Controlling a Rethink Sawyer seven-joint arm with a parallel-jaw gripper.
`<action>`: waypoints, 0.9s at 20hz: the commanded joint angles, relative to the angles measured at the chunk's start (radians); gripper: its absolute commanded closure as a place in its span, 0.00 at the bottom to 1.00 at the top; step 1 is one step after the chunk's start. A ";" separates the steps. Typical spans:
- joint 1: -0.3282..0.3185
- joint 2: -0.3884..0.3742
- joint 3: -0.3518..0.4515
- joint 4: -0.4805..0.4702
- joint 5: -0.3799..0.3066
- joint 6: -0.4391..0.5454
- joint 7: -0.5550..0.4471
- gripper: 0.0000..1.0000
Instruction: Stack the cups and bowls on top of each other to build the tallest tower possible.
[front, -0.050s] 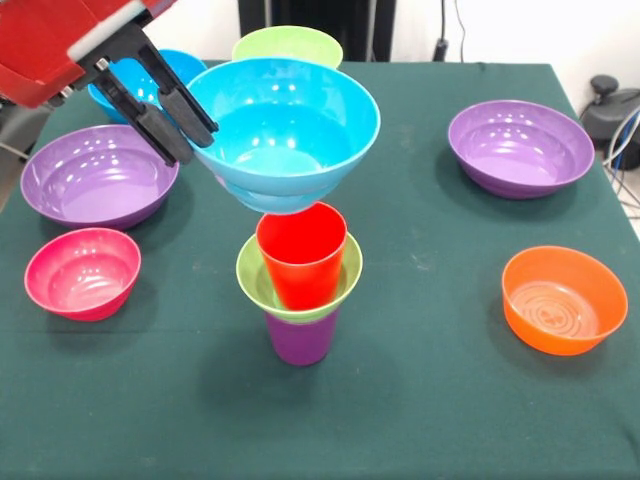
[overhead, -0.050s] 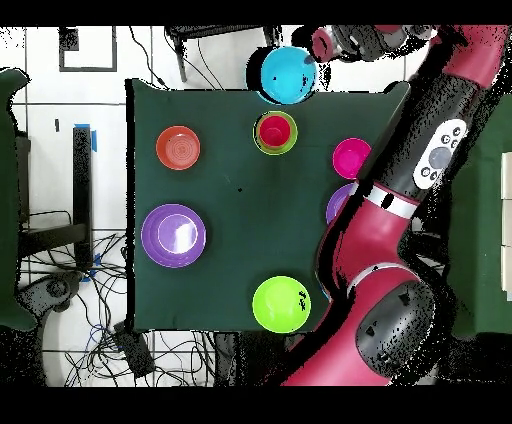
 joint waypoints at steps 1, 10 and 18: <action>0.025 0.047 -0.002 -0.098 -0.111 0.006 -0.067 1.00; 0.022 0.063 0.035 -0.103 -0.125 0.004 -0.064 1.00; 0.019 0.068 0.057 -0.110 -0.145 0.008 -0.085 1.00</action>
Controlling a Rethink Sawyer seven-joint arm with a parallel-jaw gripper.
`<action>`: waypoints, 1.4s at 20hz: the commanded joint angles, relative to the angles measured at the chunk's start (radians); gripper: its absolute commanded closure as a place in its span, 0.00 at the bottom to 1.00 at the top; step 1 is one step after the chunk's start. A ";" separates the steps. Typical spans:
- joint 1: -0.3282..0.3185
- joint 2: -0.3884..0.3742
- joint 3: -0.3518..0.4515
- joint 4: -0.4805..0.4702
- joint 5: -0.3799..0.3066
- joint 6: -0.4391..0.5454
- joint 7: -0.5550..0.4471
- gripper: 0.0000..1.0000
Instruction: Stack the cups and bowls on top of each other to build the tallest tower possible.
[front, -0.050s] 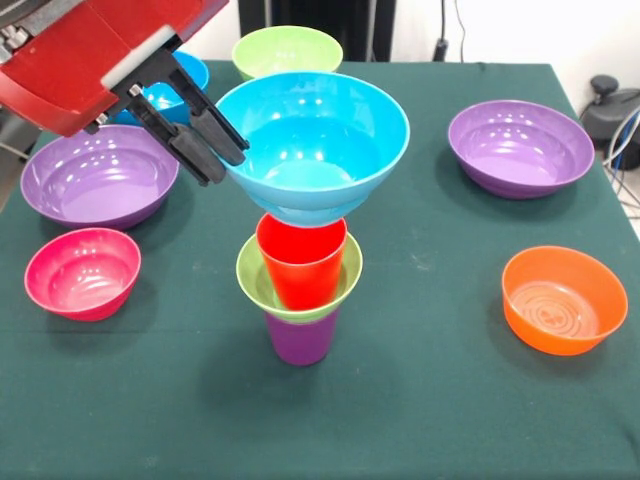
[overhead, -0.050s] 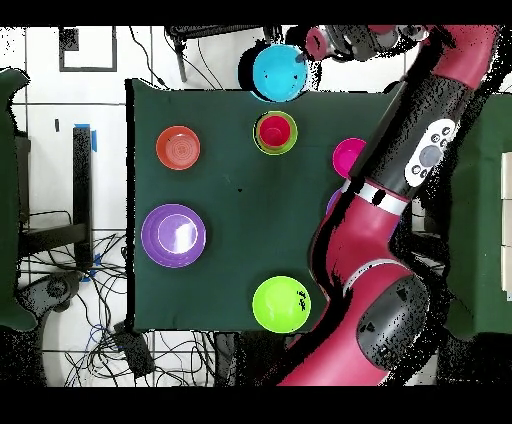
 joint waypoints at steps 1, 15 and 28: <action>0.019 0.035 -0.013 -0.103 -0.118 0.009 -0.087 1.00; 0.013 0.044 -0.008 -0.097 -0.131 -0.010 -0.091 1.00; 0.011 0.048 -0.008 -0.097 -0.141 -0.014 -0.096 1.00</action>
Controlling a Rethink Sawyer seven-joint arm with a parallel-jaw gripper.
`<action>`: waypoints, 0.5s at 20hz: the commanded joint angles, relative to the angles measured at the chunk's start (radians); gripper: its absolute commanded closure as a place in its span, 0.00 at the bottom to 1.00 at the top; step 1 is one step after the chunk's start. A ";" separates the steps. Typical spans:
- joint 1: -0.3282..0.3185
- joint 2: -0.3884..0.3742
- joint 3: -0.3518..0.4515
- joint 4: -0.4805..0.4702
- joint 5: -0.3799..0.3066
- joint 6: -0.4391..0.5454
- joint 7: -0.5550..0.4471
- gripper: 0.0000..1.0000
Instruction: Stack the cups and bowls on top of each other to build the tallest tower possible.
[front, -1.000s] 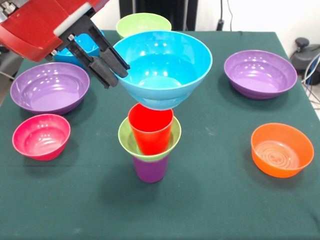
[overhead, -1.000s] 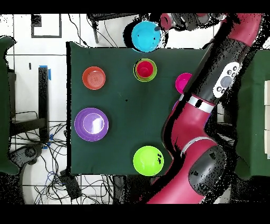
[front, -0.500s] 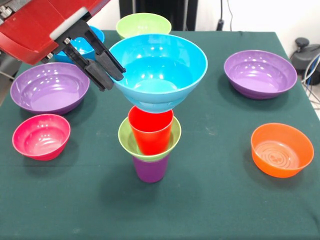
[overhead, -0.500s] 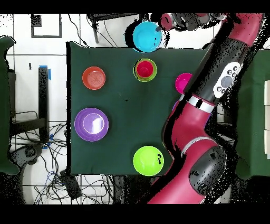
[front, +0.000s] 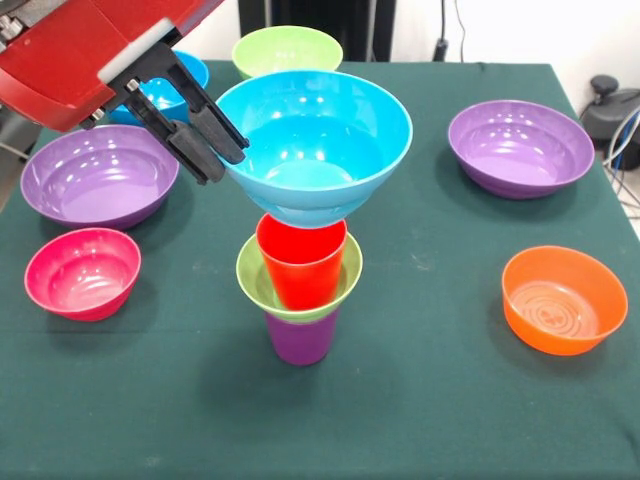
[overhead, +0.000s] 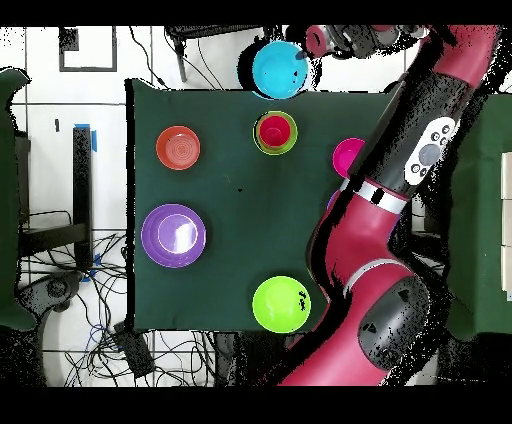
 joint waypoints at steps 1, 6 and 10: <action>0.013 0.048 -0.040 -0.095 -0.101 -0.017 -0.094 1.00; 0.012 0.056 -0.039 -0.095 -0.096 -0.031 -0.091 1.00; 0.009 0.060 -0.037 -0.094 -0.092 -0.040 -0.090 1.00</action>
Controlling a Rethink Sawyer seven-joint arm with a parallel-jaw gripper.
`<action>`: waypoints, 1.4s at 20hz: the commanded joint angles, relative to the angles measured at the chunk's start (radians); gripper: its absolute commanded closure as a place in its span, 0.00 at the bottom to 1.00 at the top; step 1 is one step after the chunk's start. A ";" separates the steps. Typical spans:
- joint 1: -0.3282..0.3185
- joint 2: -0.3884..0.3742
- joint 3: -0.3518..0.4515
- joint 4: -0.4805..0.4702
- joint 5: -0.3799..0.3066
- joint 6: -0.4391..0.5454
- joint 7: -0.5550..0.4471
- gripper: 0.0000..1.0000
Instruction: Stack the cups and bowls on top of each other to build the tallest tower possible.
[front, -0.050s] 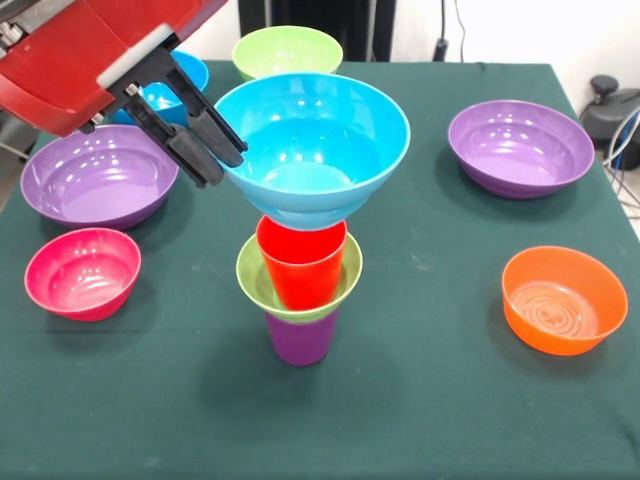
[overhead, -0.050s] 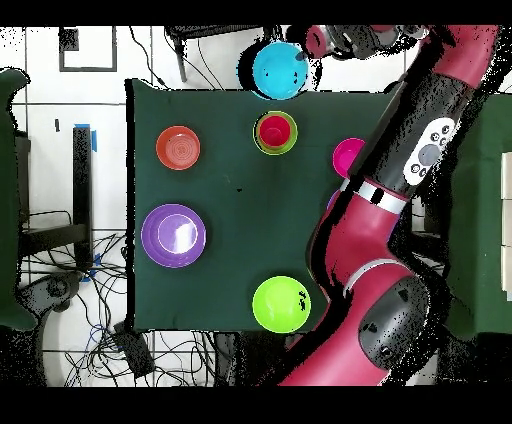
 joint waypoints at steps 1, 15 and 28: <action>0.010 0.056 -0.039 -0.093 -0.087 -0.043 -0.090 1.00; -0.001 0.058 -0.053 -0.081 -0.076 -0.049 -0.102 1.00; -0.007 0.057 -0.034 -0.096 -0.111 -0.040 -0.148 1.00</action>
